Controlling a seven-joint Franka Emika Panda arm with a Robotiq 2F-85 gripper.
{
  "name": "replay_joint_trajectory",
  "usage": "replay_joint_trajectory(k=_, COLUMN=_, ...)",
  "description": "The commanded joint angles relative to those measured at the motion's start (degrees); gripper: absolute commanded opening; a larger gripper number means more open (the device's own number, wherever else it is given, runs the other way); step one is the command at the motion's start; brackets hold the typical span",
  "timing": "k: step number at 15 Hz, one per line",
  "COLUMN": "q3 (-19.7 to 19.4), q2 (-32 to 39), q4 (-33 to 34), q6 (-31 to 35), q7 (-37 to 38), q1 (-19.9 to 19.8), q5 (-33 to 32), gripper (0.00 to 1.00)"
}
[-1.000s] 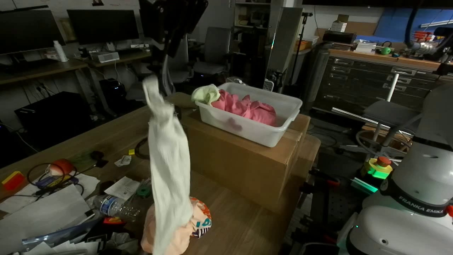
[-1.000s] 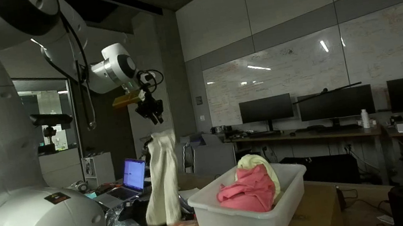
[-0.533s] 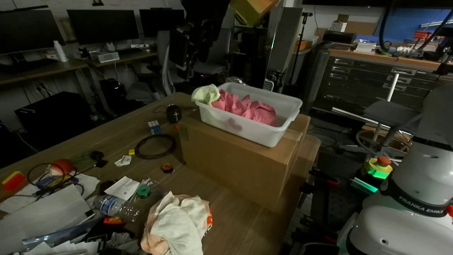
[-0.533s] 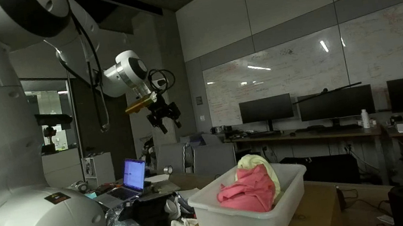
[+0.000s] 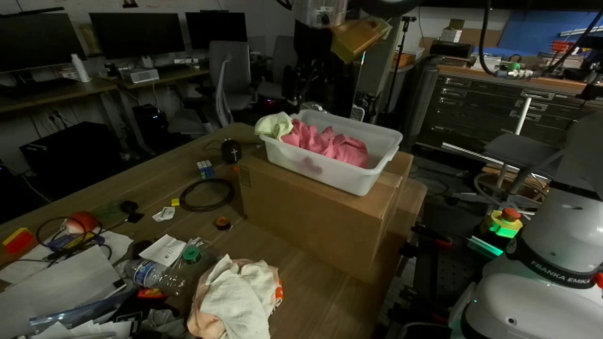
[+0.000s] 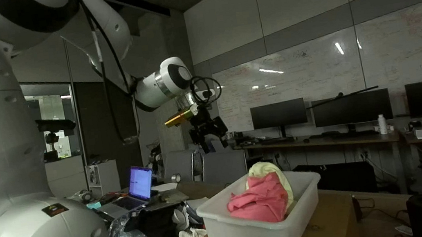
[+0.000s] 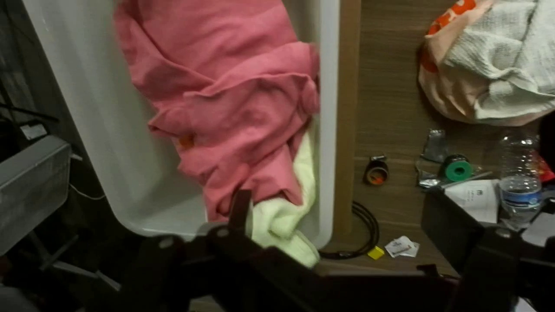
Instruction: Pick up the clothes from the container and put them on the table.
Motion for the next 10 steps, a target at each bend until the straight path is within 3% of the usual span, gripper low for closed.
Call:
replay_joint_trajectory(k=1, q3=-4.9, q2=-0.2, q4=-2.7, q6=2.4, q7=-6.2, q1=-1.7, q5=4.2, gripper=1.00)
replay_joint_trajectory(k=10, q3=-12.9, q2=4.6, q4=-5.9, q6=5.4, q7=-21.5, q1=-3.7, q5=20.1, gripper=1.00)
